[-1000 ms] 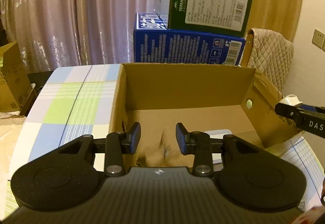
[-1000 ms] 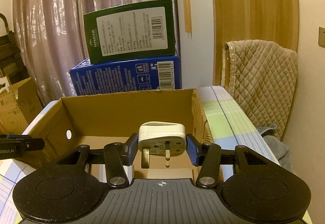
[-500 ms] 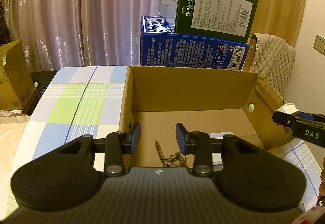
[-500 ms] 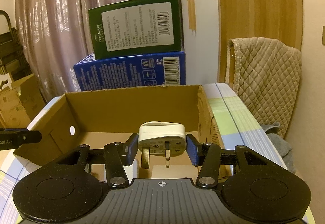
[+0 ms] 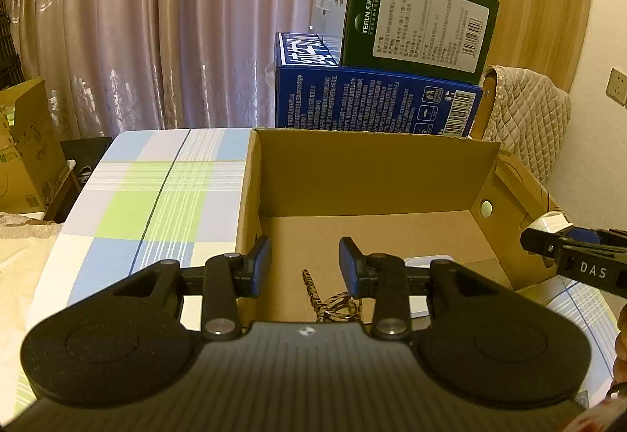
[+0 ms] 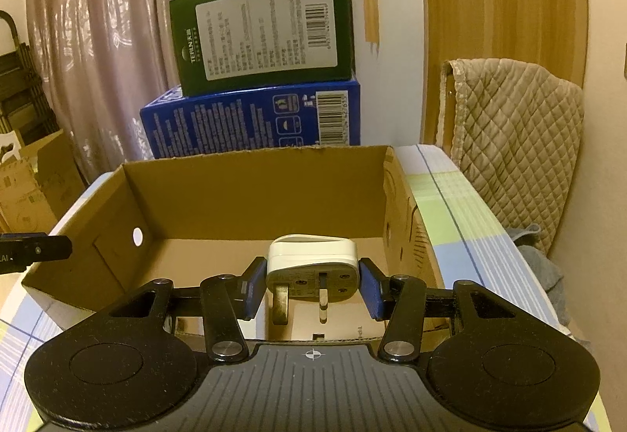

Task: Organize rigid objects
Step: 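Open left gripper to drop cord into box while right lowers plug in and releases, then withdraw both grippers from the box back over the table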

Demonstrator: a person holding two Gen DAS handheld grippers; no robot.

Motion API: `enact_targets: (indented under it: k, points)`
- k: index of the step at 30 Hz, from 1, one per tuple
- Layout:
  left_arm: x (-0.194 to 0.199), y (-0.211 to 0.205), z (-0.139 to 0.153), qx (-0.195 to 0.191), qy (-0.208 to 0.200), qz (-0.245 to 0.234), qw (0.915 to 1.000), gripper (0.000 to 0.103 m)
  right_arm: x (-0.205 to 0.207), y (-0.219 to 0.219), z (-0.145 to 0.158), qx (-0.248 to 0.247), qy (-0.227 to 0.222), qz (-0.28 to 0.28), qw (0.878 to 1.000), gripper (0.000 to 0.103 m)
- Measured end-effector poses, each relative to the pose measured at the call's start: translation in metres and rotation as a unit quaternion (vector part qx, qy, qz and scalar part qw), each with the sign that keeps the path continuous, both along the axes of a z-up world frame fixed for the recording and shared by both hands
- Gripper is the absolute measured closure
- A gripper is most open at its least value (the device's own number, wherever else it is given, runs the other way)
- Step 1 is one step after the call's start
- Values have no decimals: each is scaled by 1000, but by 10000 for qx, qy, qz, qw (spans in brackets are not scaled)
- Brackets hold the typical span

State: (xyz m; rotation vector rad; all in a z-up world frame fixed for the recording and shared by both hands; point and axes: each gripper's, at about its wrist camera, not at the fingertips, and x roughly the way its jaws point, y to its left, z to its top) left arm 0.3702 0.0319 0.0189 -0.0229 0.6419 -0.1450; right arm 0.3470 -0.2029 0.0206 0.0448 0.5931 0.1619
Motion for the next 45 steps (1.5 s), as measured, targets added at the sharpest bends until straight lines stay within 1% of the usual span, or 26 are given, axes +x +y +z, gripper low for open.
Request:
enact_targets:
  k: [5,29,32,37,42,45]
  points:
    - [0,0,0,-5,0,1,10000,71,1,-1,-3,-45,66,-28,10000,56]
    - [-2,2,2,18,-21,2,10000,71,-1,0,2,-72,-58,-47,9999,56]
    - [-3,2,5,-6,-57,-1,10000,71,-2,-2,5,-42,-121,-62,9999,56]
    - [-10,1,14,10,-180,-17,9998,71,-9,-6,16,66,-347,-101,9993,56]
    - [-23,-1,25,11,-334,-29,9994,71,-24,-12,30,227,-578,-140,9980,56]
    - [-34,-5,32,76,-407,-82,9991,71,-35,-16,38,275,-675,-154,9972,56]
